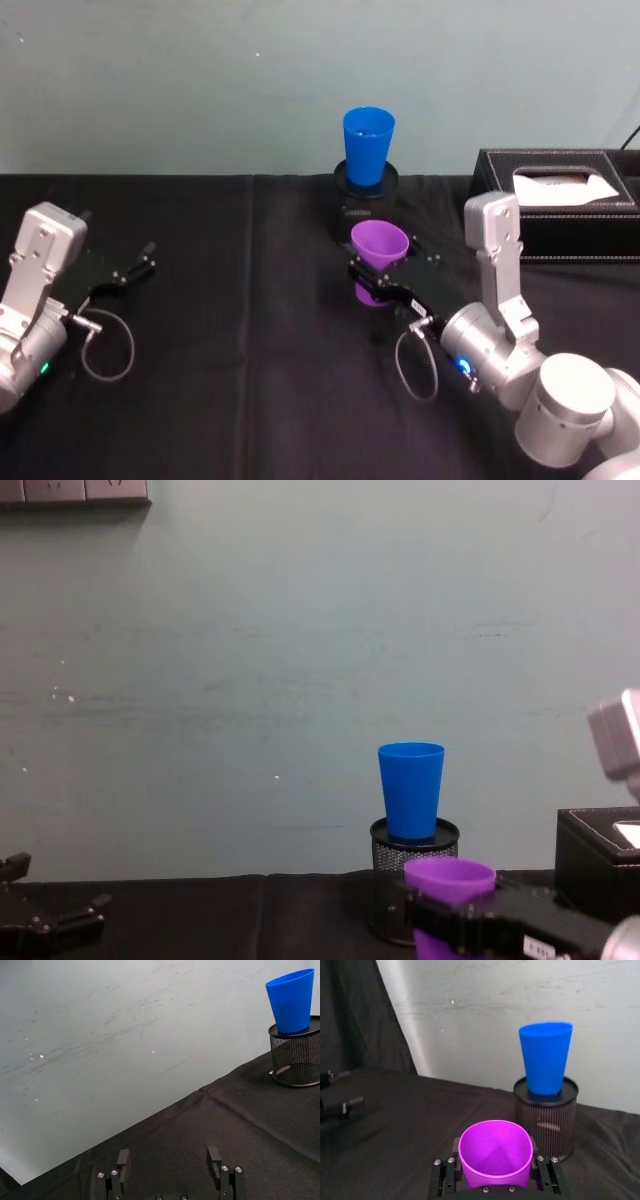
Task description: Pick up one cup with a gripper and tap it against the other cup.
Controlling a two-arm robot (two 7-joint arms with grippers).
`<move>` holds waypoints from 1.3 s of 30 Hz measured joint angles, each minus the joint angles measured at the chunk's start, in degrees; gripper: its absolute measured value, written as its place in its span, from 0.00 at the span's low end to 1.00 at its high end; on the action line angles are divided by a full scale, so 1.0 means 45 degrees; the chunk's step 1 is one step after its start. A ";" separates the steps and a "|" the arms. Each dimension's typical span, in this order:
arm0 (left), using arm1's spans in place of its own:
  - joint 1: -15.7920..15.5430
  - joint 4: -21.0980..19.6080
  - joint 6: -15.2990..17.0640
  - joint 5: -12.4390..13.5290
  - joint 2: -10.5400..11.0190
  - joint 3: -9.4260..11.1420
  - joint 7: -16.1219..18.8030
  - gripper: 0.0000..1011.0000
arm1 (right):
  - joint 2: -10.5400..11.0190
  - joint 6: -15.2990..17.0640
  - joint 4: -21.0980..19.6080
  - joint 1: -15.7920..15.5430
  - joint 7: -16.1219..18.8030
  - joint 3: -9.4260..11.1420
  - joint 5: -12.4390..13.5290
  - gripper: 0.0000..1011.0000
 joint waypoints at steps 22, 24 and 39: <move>-0.0001 0.0000 0.0000 0.0001 0.0000 0.0000 0.0000 0.99 | -0.0528 -0.2041 0.1397 -0.0328 0.0040 0.0257 -0.1080 0.73; 0.0000 0.0000 0.0000 0.0000 0.0000 0.0000 0.0000 0.99 | -0.0550 -0.2010 0.1404 -0.0328 0.0074 0.0286 -0.1065 0.75; -0.0001 0.0000 0.0000 0.0001 0.0001 0.0000 0.0000 0.99 | -0.0790 -0.2134 0.0408 -0.0798 0.0136 0.0933 -0.0286 0.99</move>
